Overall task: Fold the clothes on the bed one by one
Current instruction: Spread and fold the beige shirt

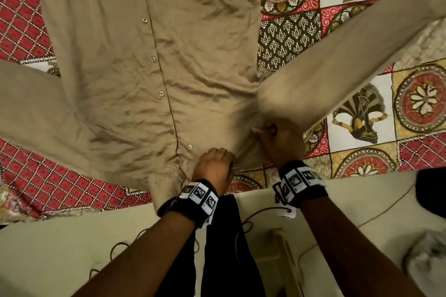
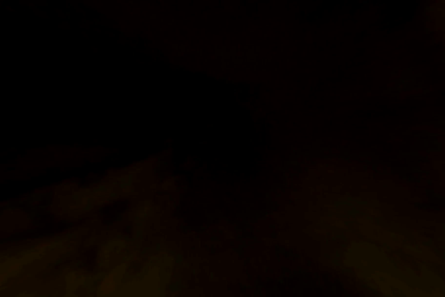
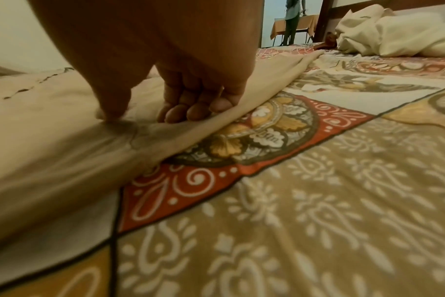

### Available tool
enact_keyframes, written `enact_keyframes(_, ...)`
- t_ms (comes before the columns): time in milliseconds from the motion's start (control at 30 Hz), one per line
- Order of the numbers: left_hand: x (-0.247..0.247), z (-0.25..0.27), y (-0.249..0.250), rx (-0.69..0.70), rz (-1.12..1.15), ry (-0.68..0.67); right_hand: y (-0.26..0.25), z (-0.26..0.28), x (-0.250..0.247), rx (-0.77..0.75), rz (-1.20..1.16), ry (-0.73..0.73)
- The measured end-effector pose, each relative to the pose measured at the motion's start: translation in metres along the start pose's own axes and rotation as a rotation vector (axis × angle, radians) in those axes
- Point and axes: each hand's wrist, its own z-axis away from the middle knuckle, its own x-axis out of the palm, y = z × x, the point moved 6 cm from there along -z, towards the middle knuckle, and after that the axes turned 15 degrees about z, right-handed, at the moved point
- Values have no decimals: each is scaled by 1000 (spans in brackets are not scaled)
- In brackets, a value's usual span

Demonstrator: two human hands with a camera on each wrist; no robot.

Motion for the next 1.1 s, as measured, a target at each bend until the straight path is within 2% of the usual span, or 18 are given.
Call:
enact_keyframes(233,1,-1,-8,-7,222,-79,2,7,-2,-29,-52,41)
enact_keyframes(333,3,0,-7,-37,294,-70,5,19,0,-17,38,15)
enact_keyframes(433,9,-1,-8,-94,269,-37,-6,30,10,10,145,-39)
enact_keyframes(533,11,-4,-7,-149,254,-31,-5,34,12,12,19,-39)
enact_keyframes(667,10,-3,2,-99,261,-77,15,42,9,79,-147,-95)
enact_keyframes(800,14,-5,9,-30,150,-118,26,55,3,161,-171,-121)
enact_keyframes(867,12,-7,14,-11,105,-116,21,57,-1,150,-119,-124)
enact_keyframes(967,3,-14,23,5,85,-71,12,41,-22,139,-42,-45)
enact_keyframes(1100,-18,-34,33,22,100,-21,-7,-16,-62,94,-111,52)
